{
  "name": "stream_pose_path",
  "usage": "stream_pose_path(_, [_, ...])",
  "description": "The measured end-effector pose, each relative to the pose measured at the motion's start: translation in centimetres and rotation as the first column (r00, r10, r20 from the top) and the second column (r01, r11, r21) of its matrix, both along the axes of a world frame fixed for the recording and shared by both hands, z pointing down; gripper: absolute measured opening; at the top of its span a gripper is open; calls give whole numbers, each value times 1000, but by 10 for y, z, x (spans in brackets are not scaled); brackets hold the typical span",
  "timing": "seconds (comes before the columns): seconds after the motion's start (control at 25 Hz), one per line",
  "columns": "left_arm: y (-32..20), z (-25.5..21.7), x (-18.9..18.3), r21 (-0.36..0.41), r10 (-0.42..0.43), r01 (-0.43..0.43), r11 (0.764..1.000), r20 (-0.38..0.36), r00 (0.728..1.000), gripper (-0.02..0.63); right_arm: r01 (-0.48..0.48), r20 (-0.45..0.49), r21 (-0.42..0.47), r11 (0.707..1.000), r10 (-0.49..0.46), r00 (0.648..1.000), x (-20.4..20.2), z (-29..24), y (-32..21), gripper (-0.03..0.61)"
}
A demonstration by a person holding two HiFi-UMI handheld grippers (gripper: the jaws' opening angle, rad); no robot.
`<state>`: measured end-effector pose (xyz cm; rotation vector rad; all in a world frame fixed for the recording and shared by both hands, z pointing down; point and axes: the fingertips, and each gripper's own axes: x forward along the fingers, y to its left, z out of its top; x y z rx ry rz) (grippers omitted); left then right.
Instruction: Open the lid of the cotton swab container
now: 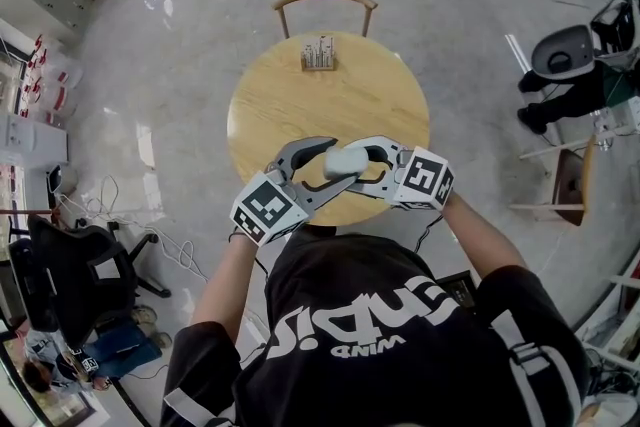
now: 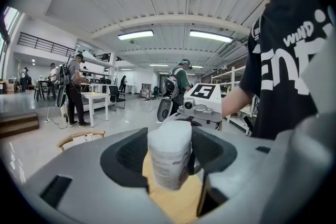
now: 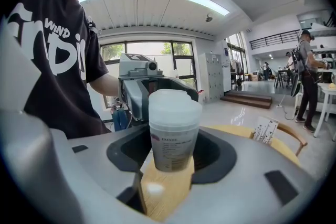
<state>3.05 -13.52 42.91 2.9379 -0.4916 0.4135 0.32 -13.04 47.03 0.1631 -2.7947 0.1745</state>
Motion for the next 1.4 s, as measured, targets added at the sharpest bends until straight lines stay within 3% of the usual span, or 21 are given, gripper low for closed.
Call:
stream_pose_path(0.12, [2,3,-2,-11,0,0,1000,11,1000,250,4,-2,-7,1000,-4,1000,-1,2,2,215])
stream_pose_path(0.4, [1,-1,-3,18,-15,16,1000,-38,999,250,0,9,-21,1000,0,1000,-4,3,5,215])
stream_pose_path(0.72, [1,0,-7,-23,-22,22,1000,-27,999,256,4,9,-26,1000,-3,1000,-9,4,6,215])
stream_pose_path(0.88, [0,0,-7,-133,-39,28,991,-85,996,255,-3,-28,17,1000,4,1000,-10,11,8,213])
stream_pose_path(1.12, [2,7,-6,-249,-37,16,968,-81,996,256,-2,-67,28,1000,4,998,-10,21,14,212])
stream_pose_path(1.4, [0,14,-8,-438,-86,29,898,-112,990,256,13,-102,35,999,-9,995,-9,30,20,210])
